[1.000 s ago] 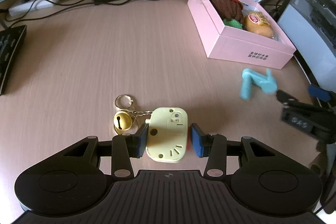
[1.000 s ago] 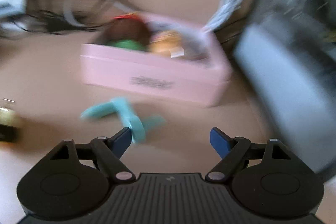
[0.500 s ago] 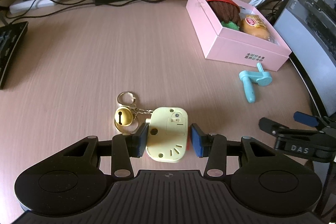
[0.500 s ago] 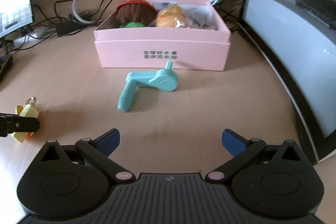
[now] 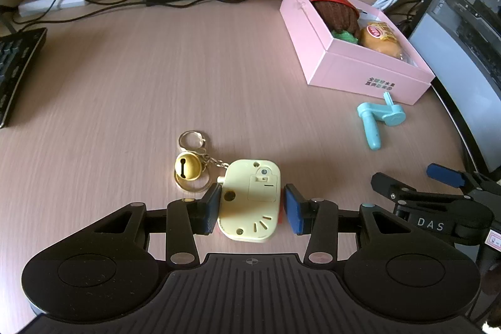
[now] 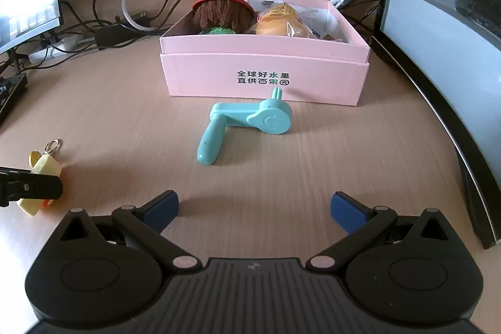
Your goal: Organize objects
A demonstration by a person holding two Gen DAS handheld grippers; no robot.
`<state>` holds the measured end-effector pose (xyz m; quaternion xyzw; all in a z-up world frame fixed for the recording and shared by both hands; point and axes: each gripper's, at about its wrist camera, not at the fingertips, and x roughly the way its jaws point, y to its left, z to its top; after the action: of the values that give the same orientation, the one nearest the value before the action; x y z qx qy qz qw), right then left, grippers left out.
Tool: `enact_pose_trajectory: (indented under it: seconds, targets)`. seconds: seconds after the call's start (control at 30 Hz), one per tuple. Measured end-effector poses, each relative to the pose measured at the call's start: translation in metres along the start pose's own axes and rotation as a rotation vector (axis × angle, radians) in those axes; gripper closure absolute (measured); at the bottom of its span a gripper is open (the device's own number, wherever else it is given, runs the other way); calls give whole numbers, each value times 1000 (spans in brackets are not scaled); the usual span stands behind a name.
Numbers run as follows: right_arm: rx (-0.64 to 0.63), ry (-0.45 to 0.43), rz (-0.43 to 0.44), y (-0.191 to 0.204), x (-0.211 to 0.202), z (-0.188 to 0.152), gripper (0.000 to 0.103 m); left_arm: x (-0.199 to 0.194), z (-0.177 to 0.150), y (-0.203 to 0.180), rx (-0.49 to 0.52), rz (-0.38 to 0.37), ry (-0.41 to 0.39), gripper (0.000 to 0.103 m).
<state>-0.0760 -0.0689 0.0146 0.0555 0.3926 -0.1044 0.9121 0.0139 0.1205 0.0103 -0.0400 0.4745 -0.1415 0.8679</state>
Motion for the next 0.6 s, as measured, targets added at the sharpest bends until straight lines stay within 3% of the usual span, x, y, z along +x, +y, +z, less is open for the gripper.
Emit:
enact_pose_trajectory:
  seconds: [0.3,0.43,0.6]
  targets:
    - [-14,5,23,-7,-1,4,0,0,0,1,-3,-1,-2,55]
    - [-9,-138,-40,-14,-15,8,0,-1,-1,2,0,1,-3,55]
    - [20,-151,-23,-23,-3,27,0,-3,-4,1,10,11,-5,55]
